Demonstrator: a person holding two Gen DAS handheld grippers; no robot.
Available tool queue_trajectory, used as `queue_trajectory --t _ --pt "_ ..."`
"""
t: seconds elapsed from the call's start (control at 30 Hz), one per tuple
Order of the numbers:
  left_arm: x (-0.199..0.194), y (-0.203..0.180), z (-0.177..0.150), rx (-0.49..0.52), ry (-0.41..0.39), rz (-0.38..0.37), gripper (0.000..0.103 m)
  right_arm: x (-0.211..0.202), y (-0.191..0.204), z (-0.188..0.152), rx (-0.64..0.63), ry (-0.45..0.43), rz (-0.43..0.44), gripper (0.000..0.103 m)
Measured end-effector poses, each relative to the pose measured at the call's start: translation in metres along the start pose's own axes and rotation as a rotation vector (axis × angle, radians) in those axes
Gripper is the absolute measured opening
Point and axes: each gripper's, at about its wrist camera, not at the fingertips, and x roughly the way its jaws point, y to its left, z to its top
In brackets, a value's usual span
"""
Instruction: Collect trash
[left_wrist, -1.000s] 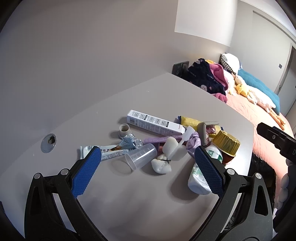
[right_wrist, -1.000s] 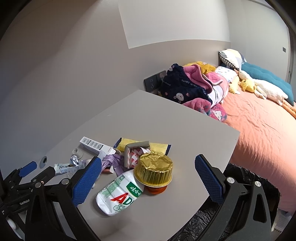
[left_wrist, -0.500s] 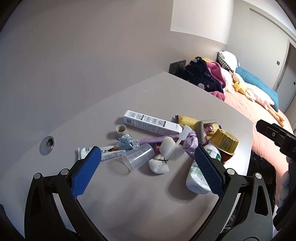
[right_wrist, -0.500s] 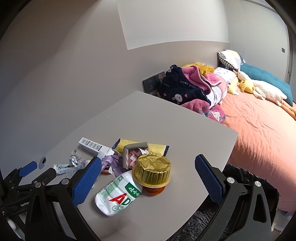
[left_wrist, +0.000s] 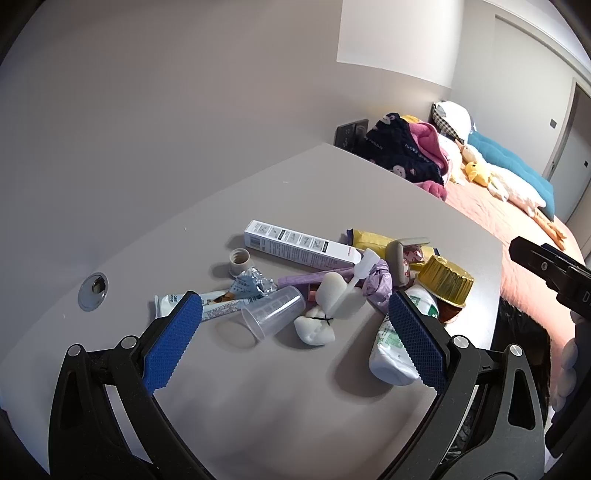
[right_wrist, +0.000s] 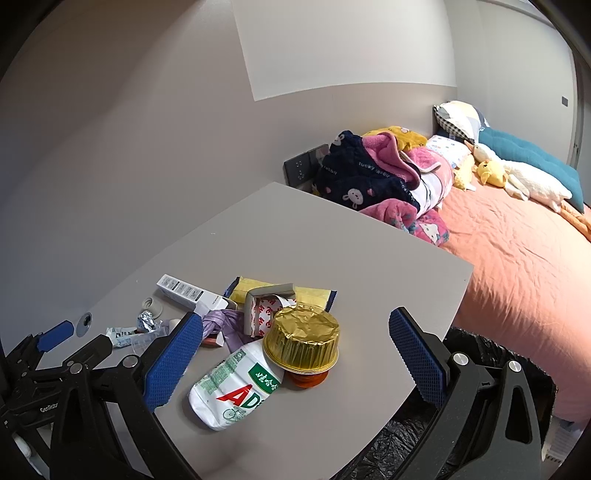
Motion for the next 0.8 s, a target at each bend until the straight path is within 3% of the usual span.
queue_trajectory --t 0.5,0.8 --pt "0.010 0.000 -0.005 0.075 -0.014 -0.017 0.097 0.008 -0.001 -0.004 -0.003 0.017 -0.006 0.100" --pt "0.033 0.009 -0.007 0.080 0.019 -0.036 0.094 0.027 -0.011 -0.011 0.023 0.063 -0.009 0.100"
